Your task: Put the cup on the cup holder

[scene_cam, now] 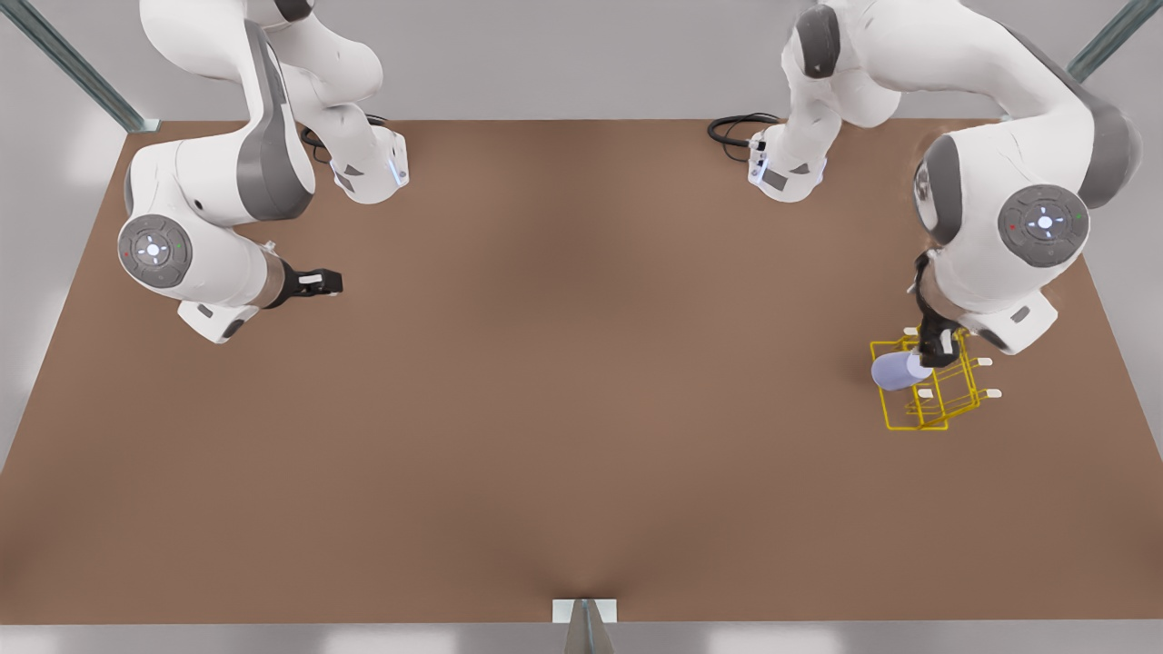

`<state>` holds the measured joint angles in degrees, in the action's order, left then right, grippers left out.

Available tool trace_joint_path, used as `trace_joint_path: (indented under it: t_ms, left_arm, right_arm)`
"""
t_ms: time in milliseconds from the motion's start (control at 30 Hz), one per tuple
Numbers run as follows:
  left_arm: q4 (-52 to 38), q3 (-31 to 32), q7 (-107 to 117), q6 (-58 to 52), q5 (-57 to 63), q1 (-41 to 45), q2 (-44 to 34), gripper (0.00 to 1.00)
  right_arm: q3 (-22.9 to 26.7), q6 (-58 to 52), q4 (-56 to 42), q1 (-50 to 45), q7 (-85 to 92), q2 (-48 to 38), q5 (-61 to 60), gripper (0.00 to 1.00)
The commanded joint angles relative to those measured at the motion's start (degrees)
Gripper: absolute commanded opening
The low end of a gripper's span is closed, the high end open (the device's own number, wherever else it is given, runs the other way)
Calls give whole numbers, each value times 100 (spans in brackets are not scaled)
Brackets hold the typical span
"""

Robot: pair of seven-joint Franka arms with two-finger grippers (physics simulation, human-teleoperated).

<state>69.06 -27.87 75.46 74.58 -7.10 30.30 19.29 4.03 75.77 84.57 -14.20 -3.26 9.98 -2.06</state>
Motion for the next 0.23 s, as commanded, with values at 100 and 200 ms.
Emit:
trace_joint_path:
  t_ms: [100, 200]
  left_arm:
    - [916, 3376, -7740, 399, 693, -2476, -1015, 100]
    - [898, 3376, -7713, 356, 702, -2459, -910, 100]
  right_arm:
    - [1, 35, -2, -4, -8, -5, -5, 100]
    - [1, 26, -10, 5, -8, -5, -5, 100]
